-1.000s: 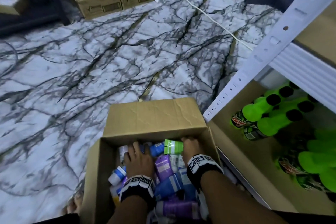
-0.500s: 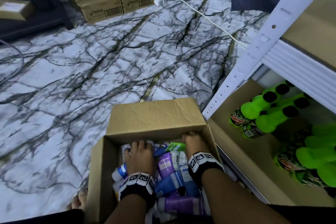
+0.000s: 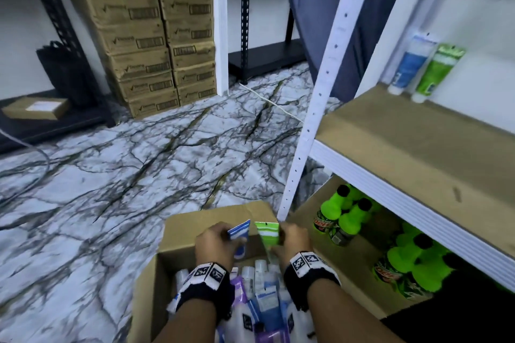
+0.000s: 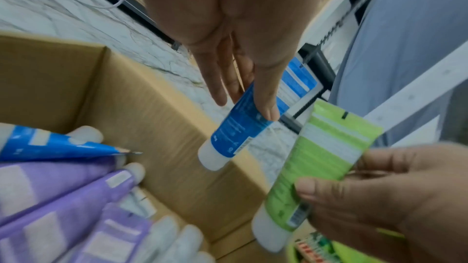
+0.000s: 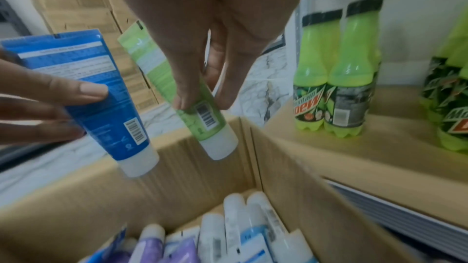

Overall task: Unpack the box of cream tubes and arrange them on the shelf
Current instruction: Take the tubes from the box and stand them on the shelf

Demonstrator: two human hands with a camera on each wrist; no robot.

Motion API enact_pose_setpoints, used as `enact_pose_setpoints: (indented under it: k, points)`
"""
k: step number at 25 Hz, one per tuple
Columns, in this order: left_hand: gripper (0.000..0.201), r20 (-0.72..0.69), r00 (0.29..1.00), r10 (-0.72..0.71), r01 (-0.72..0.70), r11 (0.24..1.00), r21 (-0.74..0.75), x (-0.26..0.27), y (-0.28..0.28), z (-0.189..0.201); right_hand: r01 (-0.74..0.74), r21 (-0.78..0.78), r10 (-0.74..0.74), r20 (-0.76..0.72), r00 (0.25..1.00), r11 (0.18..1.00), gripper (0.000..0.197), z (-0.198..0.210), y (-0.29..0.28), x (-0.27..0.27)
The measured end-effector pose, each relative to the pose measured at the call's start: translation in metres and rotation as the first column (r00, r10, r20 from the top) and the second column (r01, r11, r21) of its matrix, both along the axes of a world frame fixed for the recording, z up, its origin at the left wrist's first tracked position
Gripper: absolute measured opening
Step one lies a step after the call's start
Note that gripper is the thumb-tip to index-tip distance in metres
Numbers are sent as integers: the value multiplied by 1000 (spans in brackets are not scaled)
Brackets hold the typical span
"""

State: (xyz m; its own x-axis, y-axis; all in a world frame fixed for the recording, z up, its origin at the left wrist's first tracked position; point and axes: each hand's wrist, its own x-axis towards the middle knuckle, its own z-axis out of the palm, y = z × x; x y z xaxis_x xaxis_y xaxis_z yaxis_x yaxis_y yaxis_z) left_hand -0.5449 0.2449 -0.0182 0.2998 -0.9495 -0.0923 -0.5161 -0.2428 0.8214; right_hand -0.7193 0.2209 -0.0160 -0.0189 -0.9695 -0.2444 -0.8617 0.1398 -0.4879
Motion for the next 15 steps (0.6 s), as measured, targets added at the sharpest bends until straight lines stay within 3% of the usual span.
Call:
enact_pose_setpoints:
  k: [4, 6, 15]
  points:
    - [31, -102, 994, -27, 20, 997, -70, -20, 0, 69, 92, -146, -82, 73, 994, 985, 33, 66, 10, -21]
    - [39, -84, 995, -58, 46, 989, -137, -34, 5, 108, 121, -212, -95, 129, 987, 970, 32, 100, 18, -34]
    - [37, -293, 936, -194, 86, 935, -343, -86, 7, 244, 247, -470, -100, 315, 944, 848, 32, 221, 48, -95]
